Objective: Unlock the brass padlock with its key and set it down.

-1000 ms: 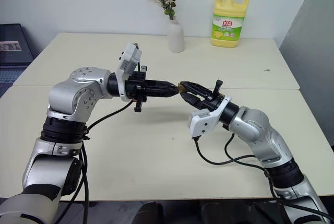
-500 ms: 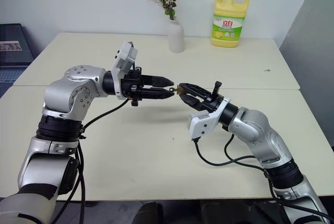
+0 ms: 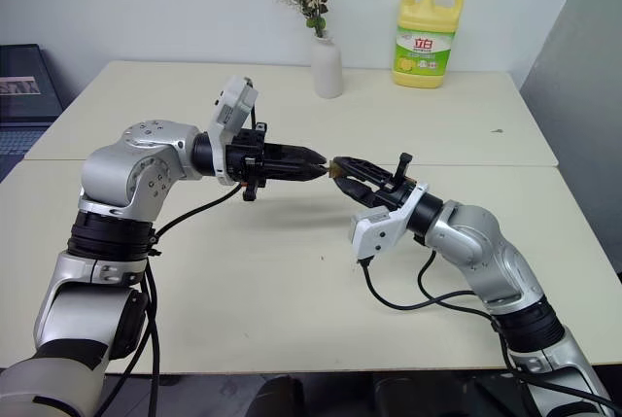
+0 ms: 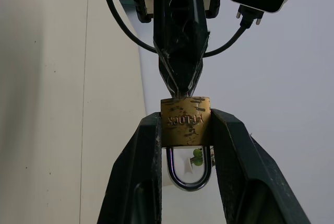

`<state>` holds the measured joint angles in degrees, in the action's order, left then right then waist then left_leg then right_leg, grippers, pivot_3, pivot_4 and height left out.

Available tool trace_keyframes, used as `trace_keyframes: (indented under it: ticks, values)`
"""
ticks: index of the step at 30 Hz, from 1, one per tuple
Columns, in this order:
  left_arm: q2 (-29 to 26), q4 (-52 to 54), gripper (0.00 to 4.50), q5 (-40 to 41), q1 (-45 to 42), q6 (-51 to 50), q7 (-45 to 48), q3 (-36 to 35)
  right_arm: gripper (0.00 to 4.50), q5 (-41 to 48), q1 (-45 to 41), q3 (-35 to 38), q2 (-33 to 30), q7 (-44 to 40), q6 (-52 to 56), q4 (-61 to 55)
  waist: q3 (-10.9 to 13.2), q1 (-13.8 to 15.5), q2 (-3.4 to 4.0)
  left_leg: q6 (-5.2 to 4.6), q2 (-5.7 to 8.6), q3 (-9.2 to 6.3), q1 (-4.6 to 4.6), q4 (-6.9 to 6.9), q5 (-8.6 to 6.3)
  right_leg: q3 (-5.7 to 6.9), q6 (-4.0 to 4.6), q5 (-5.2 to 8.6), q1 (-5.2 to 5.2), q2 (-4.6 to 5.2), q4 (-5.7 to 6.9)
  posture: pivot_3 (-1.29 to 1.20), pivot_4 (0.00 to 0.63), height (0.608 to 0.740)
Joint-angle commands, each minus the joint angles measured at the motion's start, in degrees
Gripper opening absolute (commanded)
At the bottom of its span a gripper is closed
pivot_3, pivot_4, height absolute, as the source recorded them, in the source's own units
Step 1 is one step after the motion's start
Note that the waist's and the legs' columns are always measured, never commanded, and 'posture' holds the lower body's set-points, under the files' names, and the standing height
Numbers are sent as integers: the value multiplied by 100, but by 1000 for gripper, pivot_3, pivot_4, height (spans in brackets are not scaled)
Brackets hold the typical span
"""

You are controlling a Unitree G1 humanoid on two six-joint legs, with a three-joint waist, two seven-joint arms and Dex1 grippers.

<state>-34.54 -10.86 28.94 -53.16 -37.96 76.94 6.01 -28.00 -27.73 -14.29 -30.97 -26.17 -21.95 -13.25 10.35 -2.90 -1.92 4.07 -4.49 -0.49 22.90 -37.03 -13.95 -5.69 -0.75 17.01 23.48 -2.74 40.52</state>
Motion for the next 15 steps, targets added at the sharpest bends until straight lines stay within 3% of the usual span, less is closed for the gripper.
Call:
trace_keyframes:
  ticks: [1,15]
  values:
    - [58,174,22,43,-125,57,-32,-73,933,98,-66,74,38,20,-54,-175,0,2,0,0,0,0,0,0,0,0,0,0,0,0,0,0,150,740]
    - [-44,471,0,-134,110,421,122,18,933,337,-37,128,138,-75,176,-242,0,-1,0,0,0,-1,-1,-1,0,0,1,0,0,0,2,0,150,740]
